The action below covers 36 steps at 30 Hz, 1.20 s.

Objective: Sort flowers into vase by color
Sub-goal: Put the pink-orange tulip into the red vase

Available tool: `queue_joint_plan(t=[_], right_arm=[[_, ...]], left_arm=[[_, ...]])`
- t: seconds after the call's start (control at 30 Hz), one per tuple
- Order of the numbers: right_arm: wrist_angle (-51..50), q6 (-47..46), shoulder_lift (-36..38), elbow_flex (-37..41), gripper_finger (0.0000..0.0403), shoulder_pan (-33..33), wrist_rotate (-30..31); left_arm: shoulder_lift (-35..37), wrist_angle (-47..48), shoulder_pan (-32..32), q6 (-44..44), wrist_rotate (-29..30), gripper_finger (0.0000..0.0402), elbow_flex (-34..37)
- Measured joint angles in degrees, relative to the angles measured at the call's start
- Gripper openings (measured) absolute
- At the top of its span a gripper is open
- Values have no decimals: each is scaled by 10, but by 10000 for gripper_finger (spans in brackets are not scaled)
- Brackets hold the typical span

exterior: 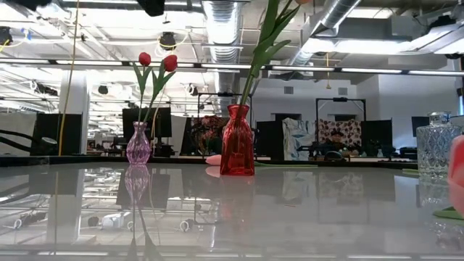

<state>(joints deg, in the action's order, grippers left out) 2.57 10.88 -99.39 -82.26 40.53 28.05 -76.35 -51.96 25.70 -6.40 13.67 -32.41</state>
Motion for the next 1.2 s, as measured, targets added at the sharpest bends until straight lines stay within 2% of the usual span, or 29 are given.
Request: queue_joint_plan(t=[0.1,0.17,0.37,0.53,0.87,1.2], right_arm=[[82,15,-2,0,18,-11,20],[110,16,-2,0,18,-24,31],[127,-24,-3,0,18,-71,16],[112,-44,-3,0,18,-85,9],[60,-83,-3,0,18,-86,49],[59,-85,-3,0,18,-89,66]], left_arm=[[-35,-148,12,16,-18,169,26],[-58,-192,25,46,-24,169,21],[-95,-196,40,133,9,169,-33],[-98,-196,40,175,5,169,-56],[-94,-215,48,200,3,169,-57],[-94,-211,55,202,0,169,-57]])
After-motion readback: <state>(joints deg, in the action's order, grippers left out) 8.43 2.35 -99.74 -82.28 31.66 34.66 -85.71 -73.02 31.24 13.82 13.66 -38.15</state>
